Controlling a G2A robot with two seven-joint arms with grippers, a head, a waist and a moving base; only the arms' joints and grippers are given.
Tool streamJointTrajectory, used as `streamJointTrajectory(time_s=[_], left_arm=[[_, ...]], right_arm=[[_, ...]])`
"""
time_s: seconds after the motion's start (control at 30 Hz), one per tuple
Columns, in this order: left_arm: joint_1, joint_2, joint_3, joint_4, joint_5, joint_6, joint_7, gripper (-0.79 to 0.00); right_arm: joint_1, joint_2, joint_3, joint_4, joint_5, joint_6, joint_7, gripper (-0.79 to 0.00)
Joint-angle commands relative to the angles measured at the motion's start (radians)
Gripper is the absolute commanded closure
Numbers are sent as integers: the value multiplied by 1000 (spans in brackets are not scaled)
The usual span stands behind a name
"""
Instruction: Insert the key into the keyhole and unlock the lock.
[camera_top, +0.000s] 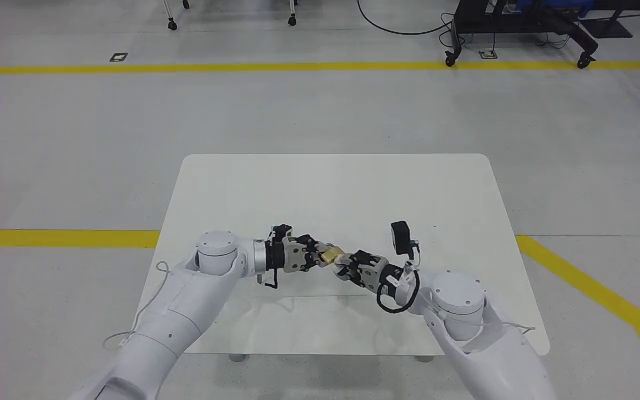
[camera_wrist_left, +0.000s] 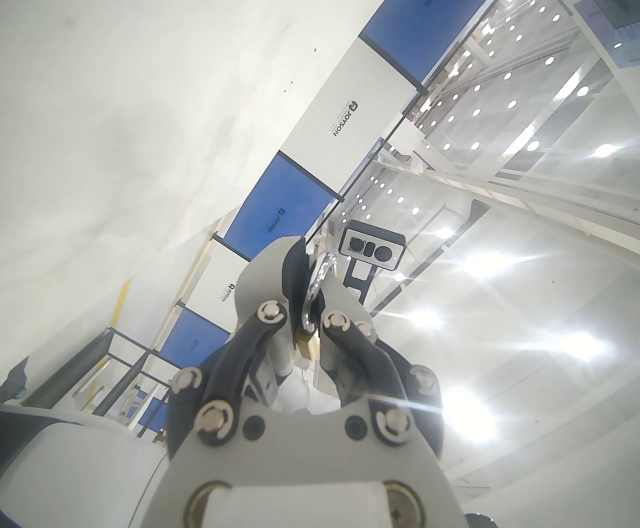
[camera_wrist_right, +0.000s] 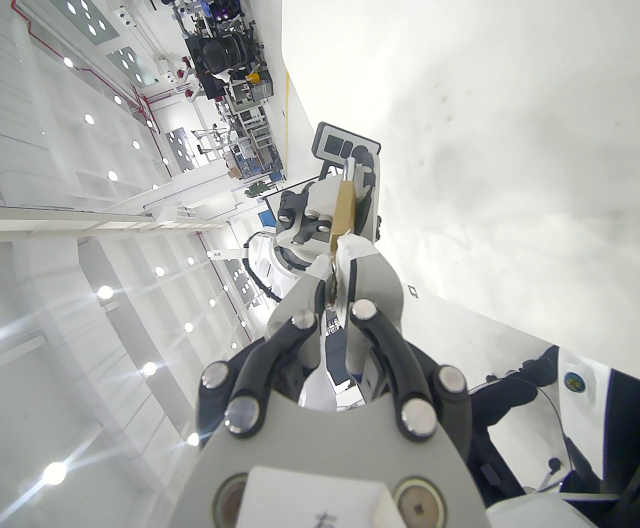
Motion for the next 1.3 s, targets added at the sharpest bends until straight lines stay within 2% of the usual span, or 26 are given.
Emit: streamJointTrajectory(time_s=[0.0, 0.23, 0.4, 0.47, 0.5, 1.2, 1.23, 1.27], left_arm=[[-1, -1, 0, 2, 1, -1, -1, 0], [-3, -2, -3, 7, 4, -2, -8, 0], [-3, -3, -6, 7, 7, -5, -10, 0], [-4, -3, -7, 7, 8, -5, -12, 0], [-3, -3, -7, 6, 9, -5, -13, 0], [5, -1, -21, -14, 29, -35, -33, 0], [5, -1, -23, -15, 28, -43, -36, 0], [4, -1, -26, -16, 28, -59, -39, 0]], right_arm=[[-5, 1, 5, -5, -2, -2, 1, -80], [-23, 4, 21, -21, -6, -6, 8, -105], [-40, 6, 32, -36, -10, -7, 7, -154], [-46, 7, 37, -41, -10, -6, 9, -139], [-48, 7, 38, -43, -11, -6, 9, 0], [-26, 2, 25, -17, -4, -4, 15, 0], [-30, 2, 29, -19, -1, -8, 16, -28], [-35, 3, 33, -23, -1, -14, 17, -286]])
